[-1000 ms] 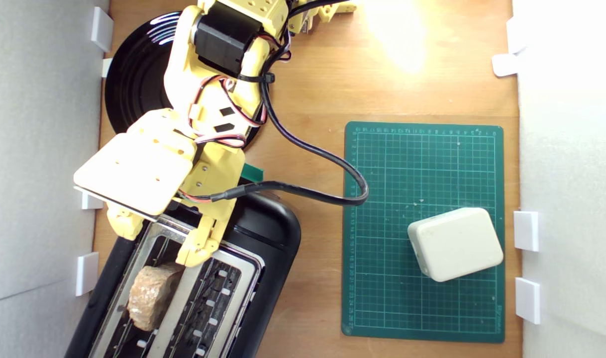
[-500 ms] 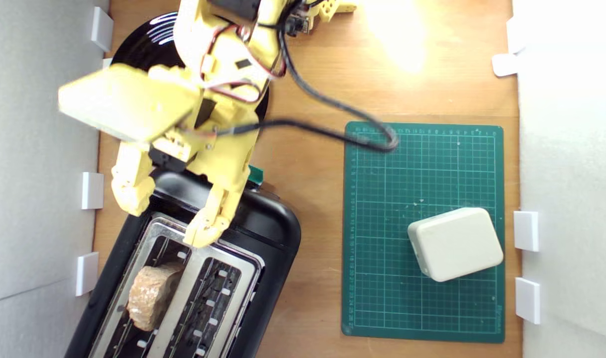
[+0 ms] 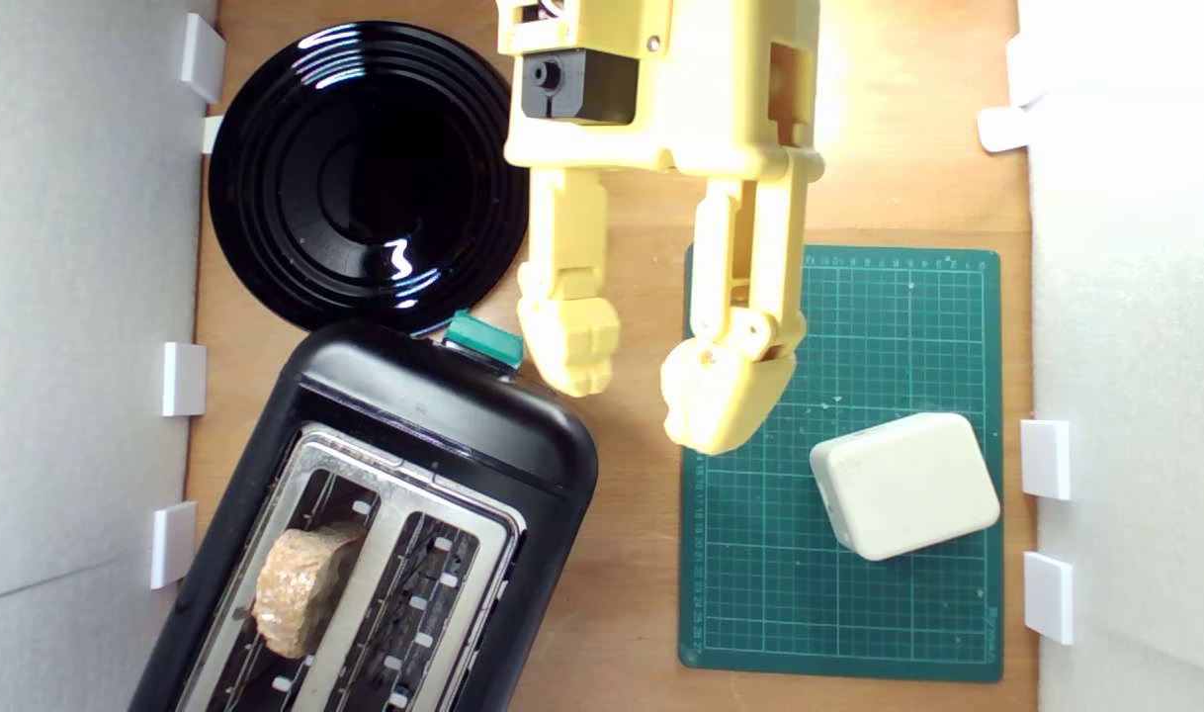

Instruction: Pick bread and place in toaster

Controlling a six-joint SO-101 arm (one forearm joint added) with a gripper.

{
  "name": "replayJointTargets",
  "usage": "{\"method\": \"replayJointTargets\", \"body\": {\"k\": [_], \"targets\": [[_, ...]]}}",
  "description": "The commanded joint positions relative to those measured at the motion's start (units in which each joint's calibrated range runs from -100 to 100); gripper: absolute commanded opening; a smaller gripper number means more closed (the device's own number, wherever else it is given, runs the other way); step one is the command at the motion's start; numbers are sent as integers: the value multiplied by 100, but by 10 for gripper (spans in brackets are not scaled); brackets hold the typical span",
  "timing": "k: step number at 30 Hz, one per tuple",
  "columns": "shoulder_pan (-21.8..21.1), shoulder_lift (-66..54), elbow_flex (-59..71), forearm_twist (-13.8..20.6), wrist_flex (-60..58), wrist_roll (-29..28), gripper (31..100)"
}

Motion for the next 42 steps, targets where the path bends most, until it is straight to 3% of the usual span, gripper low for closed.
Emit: {"method": "replayJointTargets", "body": {"k": [1,12,16,23,29,36,42], "targets": [[-197,-640,893,-47,-54,-530,822],[-914,-2728,4878,-93,-63,-216,810],[-906,-3677,6549,-455,-97,135,691],[-906,-4891,8473,-464,-97,255,499],[-866,-5939,9808,-410,-97,402,410],[-648,-7312,11379,-374,-88,647,368],[-624,-8086,11932,-346,-54,820,327]]}}
